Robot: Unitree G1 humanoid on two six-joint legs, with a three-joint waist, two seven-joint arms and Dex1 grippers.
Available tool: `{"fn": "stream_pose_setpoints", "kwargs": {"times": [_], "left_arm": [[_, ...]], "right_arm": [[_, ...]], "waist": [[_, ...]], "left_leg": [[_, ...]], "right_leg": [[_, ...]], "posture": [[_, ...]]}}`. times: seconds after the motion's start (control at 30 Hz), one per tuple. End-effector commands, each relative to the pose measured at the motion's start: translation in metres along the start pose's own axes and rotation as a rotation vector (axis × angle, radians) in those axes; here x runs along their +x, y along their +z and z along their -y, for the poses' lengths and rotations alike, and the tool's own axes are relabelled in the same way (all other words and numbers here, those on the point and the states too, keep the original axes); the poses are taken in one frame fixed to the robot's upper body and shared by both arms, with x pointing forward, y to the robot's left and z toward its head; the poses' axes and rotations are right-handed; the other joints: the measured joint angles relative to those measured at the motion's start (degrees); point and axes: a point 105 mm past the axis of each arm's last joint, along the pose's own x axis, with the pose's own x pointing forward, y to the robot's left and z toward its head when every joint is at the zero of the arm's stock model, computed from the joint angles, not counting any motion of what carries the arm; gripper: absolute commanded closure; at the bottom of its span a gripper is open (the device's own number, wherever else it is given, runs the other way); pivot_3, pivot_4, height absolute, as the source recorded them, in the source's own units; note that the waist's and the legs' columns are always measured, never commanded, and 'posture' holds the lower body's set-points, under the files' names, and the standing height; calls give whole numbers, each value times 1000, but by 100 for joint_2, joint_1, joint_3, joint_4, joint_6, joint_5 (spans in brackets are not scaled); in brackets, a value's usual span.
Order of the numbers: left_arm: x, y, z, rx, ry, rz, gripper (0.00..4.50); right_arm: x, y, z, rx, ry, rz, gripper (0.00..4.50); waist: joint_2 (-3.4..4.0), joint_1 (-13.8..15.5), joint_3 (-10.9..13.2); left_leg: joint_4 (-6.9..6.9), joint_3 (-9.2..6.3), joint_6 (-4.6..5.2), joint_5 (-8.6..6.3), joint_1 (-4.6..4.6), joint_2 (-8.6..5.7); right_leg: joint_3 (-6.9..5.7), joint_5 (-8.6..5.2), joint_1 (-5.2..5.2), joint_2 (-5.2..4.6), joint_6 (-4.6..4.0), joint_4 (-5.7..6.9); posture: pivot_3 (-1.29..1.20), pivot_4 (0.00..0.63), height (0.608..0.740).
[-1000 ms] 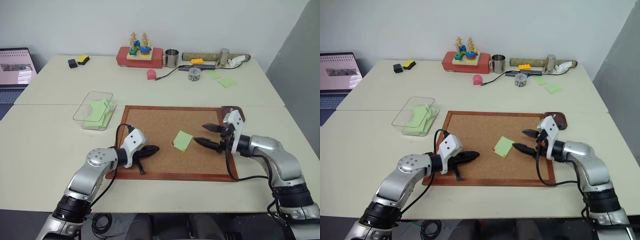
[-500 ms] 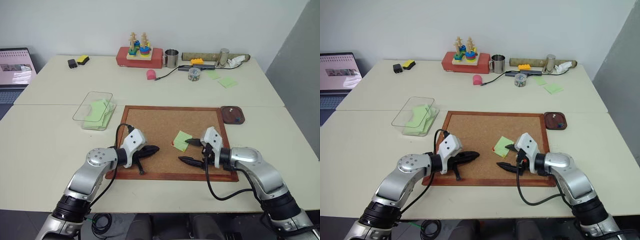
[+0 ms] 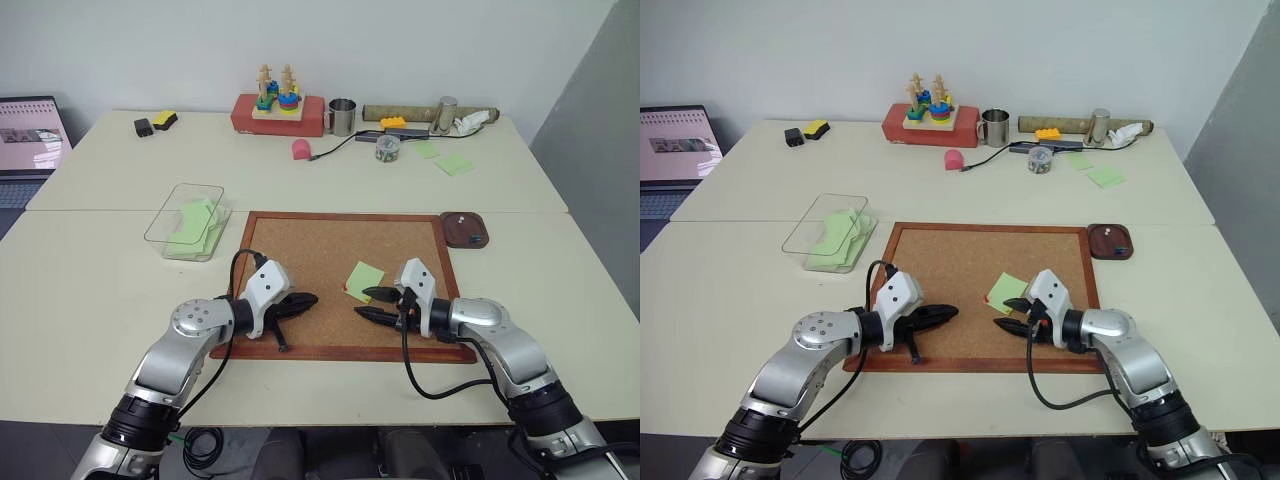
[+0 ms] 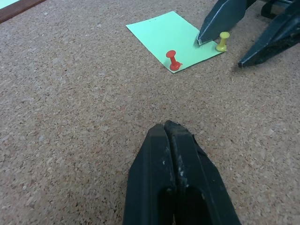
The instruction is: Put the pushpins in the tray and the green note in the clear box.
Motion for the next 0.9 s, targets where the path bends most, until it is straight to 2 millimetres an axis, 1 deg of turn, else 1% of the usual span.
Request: {"fn": "stream_pose_setpoints", "kwargs": {"times": [0.03, 0.1, 0.2, 0.37, 0.43, 0.47, 0.53, 0.6, 0.7, 0.77, 0.8, 0.87, 0.9], "left_arm": [[0, -21, 10, -41, -35, -85, 4500], [0, -20, 9, -39, -35, -86, 4500], [0, -20, 8, -38, -36, -87, 4500], [0, -19, 9, -38, -41, -88, 4500], [0, -19, 8, -38, -43, -88, 4500], [0, -19, 8, -38, -43, -89, 4500], [0, -19, 7, -39, -43, -90, 4500], [-1, -19, 7, -40, -44, -94, 4500], [-2, -21, 7, -43, -46, -99, 4500], [-1, -20, 8, -44, -51, -97, 4500], [0, -20, 9, -43, -52, -95, 4500], [1, -20, 9, -42, -53, -94, 4500], [1, -19, 9, -41, -53, -93, 4500]], "right_arm": [[-2, 14, 3, -10, -2, 52, 3444], [-2, 14, 4, -5, -4, 54, 3956], [-3, 14, 6, 5, -12, 61, 4460], [-5, 19, 8, 4, -25, 81, 4460], [-7, 25, 10, 11, -37, 107, 4460], [-10, 36, 11, 41, -43, 157, 4460], [-15, 51, 12, 81, -47, 223, 4460], [-22, 63, 14, 100, -55, 265, 4460], [-32, 76, 19, 100, -83, 298, 4460], [-40, 80, 30, 101, -130, 304, 4460], [-45, 79, 40, 98, -179, 299, 4460], [-56, 74, 67, 82, -324, 272, 4460], [-63, 69, 86, 64, -428, 246, 4460]], "waist": [[0, 0, 0], [0, 0, 0], [0, 0, 0], [0, 0, 0], [0, 0, 0], [0, 0, 0], [1, -1, 0], [0, -1, 0], [0, 0, 0], [0, -2, 0], [0, -3, 0], [0, -6, 0], [0, -6, 0]], "left_leg": [[0, 0, 0, 0, 0, 0], [0, 0, 0, 0, 0, 0], [0, 0, 0, 0, 0, 0], [0, 0, 0, 0, 0, 0], [0, 0, 0, 0, 0, 0], [0, 0, 0, 0, -1, 0], [0, 0, 0, 0, -2, 0], [0, 0, 0, 0, -1, 0], [1, -1, 0, 0, 0, 0], [0, -1, 0, 0, -1, 0], [0, -1, 0, 0, 0, 0], [-2, 0, 0, 0, 1, 1], [0, 2, 0, 0, 1, 1]], "right_leg": [[0, 0, 0, 0, 0, 0], [0, 0, 0, 0, 0, 0], [0, 0, 0, 0, 0, 0], [0, 0, 0, 0, 0, 0], [0, 0, 0, 0, 0, 0], [-1, 0, 0, 0, 0, 0], [0, 0, 0, 0, 0, 0], [0, 0, 0, 0, 0, 2], [0, 0, 0, 0, 0, 2], [-1, 0, 0, 0, 0, 2], [0, 0, 0, 0, 0, 2], [0, 0, 0, 1, -1, 2], [1, 0, 0, 1, 0, 2]], "posture": [[0, 150, 740], [0, 150, 740], [0, 150, 740], [0, 150, 740], [0, 150, 740], [0, 150, 740], [0, 150, 740], [0, 150, 740], [0, 150, 740], [0, 150, 740], [0, 150, 740], [0, 150, 740], [0, 150, 740]]}}
